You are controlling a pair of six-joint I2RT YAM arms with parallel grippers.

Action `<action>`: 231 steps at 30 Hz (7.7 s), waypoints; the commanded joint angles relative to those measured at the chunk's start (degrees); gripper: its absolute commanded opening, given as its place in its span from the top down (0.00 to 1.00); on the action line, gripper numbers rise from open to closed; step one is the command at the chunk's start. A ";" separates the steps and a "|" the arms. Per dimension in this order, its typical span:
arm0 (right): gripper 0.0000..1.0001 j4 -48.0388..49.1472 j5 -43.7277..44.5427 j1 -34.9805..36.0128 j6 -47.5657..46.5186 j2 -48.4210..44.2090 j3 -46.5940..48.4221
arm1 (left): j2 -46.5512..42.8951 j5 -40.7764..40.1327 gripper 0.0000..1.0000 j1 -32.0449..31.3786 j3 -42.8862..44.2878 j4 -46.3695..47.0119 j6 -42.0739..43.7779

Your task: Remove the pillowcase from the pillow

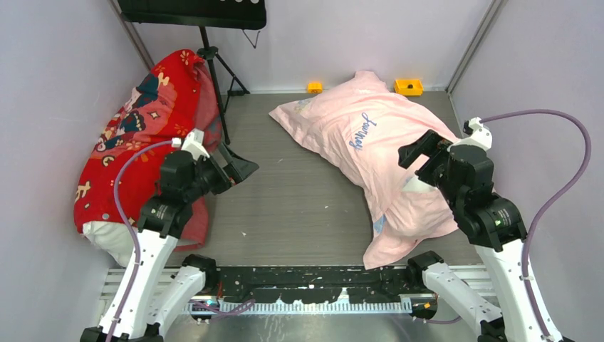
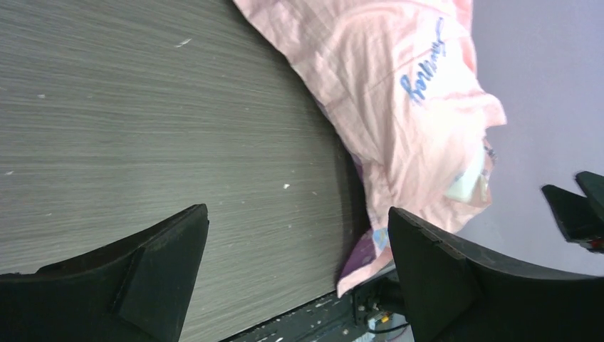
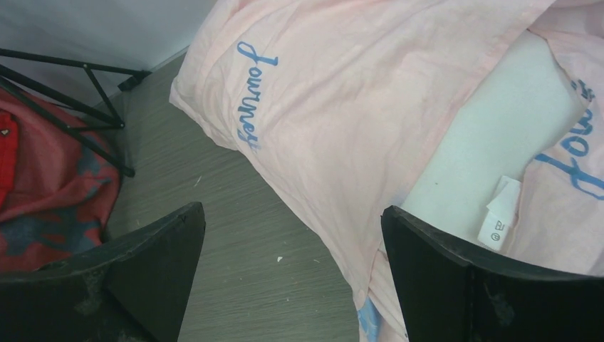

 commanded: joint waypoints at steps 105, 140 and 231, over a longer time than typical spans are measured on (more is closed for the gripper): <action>1.00 -2.32 -22.45 6.70 20.71 4.96 -16.80 | 50.87 3.25 0.04 -27.48 12.53 38.07 -5.67; 0.06 -10.58 -11.34 6.71 21.91 -5.82 -22.76 | 21.37 -21.32 1.00 -44.48 -22.03 46.41 -11.19; 1.00 -12.49 -6.48 0.69 23.79 -16.62 -29.35 | 73.21 -35.24 0.32 -48.08 56.52 -17.96 25.12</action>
